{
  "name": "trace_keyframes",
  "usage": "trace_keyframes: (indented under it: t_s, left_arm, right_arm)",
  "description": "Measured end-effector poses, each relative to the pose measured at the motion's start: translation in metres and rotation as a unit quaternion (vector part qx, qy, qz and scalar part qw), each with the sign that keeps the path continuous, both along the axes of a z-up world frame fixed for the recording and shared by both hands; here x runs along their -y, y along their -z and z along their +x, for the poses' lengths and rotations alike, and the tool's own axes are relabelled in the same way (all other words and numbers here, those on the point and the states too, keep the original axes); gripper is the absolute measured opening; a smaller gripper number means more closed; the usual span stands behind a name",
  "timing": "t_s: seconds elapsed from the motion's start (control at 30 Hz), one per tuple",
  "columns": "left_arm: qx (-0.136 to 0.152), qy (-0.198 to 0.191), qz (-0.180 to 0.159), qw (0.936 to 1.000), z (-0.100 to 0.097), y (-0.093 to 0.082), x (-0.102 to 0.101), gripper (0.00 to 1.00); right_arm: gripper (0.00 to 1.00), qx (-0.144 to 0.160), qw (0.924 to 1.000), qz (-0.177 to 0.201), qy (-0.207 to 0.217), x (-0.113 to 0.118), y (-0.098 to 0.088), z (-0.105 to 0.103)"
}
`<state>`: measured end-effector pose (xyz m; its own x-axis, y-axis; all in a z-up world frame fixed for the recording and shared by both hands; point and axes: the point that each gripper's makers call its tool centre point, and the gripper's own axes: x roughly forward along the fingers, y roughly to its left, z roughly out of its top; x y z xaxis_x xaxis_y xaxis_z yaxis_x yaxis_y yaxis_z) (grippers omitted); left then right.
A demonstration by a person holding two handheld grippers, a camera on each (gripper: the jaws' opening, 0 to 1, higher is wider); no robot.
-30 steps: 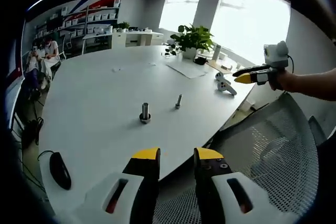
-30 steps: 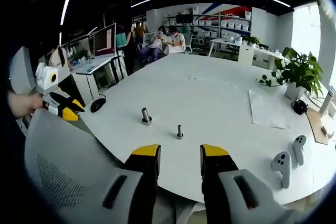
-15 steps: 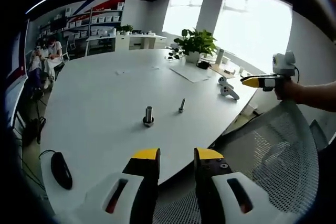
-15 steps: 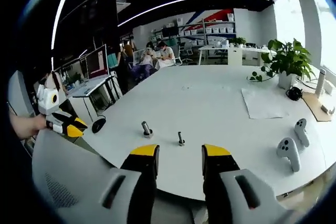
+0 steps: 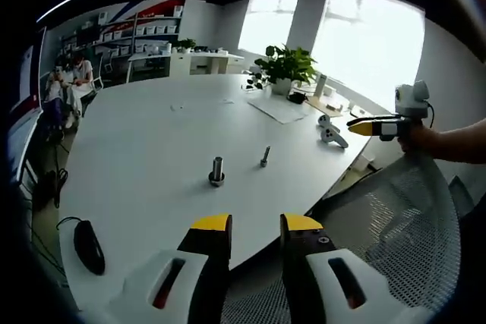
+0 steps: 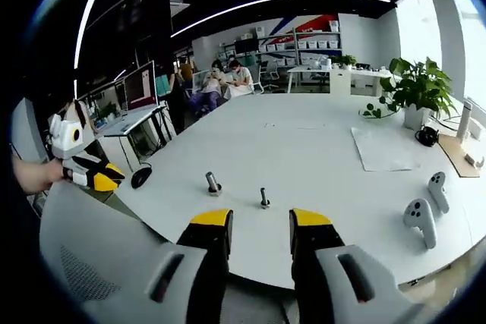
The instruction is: Place the washer onto the threaded stud by aligning its center hole with the stud, sliding it down to the base, and recovering from edge contact or off-axis alignment until the washer reaches the visible bottom stop.
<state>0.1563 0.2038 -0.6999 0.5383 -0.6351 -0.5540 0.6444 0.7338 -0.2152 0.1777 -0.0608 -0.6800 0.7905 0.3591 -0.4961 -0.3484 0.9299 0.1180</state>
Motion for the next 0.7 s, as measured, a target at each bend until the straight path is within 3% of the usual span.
trace_keyframes:
  t_s: [0.13,0.3,0.43,0.7]
  left_arm:
    - [0.003,-0.007,-0.006,1.0,0.003,-0.002,-0.001,0.22]
    - [0.003,-0.019,-0.007,0.9998,0.006,-0.003,-0.004,0.22]
    - [0.008,-0.02,-0.006,0.9998,0.008,-0.004,-0.004,0.22]
    - [0.016,-0.038,-0.005,0.9991,0.013,-0.006,-0.009,0.23]
  right_arm:
    - [0.33,-0.001,0.9998,-0.004,-0.021,-0.005,0.004,0.0]
    - [0.33,0.006,0.9999,0.008,-0.003,0.002,0.0,0.003]
    - [0.33,-0.022,0.9996,-0.006,-0.017,0.001,0.013,0.0]
    - [0.33,-0.035,0.9991,-0.01,-0.021,-0.001,0.017,-0.004]
